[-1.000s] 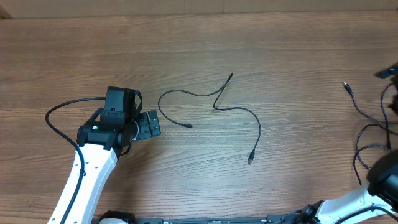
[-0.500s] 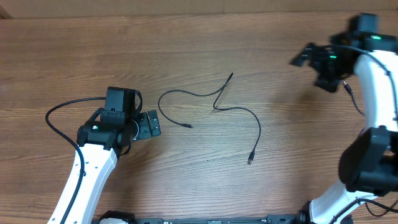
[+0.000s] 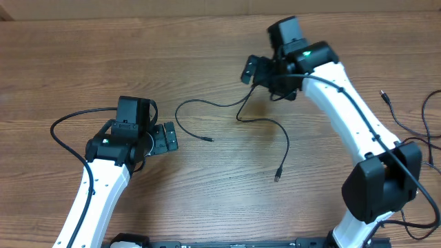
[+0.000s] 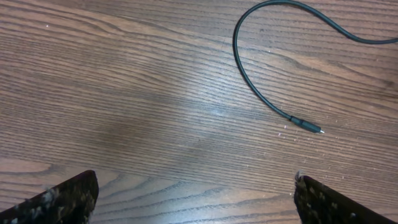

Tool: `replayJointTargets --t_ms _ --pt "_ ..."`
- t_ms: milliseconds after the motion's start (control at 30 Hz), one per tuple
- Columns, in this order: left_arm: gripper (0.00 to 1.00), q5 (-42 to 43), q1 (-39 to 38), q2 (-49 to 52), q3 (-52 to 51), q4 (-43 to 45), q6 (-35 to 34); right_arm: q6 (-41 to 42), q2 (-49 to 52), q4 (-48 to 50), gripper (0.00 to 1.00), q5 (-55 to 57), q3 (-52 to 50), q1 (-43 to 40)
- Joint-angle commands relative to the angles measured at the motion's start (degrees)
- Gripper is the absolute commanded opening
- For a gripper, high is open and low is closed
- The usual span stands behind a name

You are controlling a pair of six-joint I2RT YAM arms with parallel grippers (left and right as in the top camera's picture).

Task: Untangle cables
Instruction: 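Move the right gripper back to the remaining cable at center, then grasp the last black cable and pull it up and rightward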

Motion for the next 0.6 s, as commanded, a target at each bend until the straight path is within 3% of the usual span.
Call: replayJointTargets --t_ms 0,300,467,567 --pt "1.0 0.28 0.24 0.09 1.05 0.07 1.51 5.09 0.46 1.18 1.0 6.08 -0.42 2.54" --pt "1.0 0.28 0.24 0.09 1.05 0.07 1.51 6.36 7.76 1.27 0.96 4.57 -0.42 3.34" --pt "1.0 0.28 0.24 0.09 1.07 0.07 1.51 6.34 11.41 1.9 0.76 3.41 -0.42 3.34" --pt "0.99 0.28 0.24 0.09 1.05 0.07 1.51 6.32 11.96 2.56 0.47 3.43 -0.44 3.34"
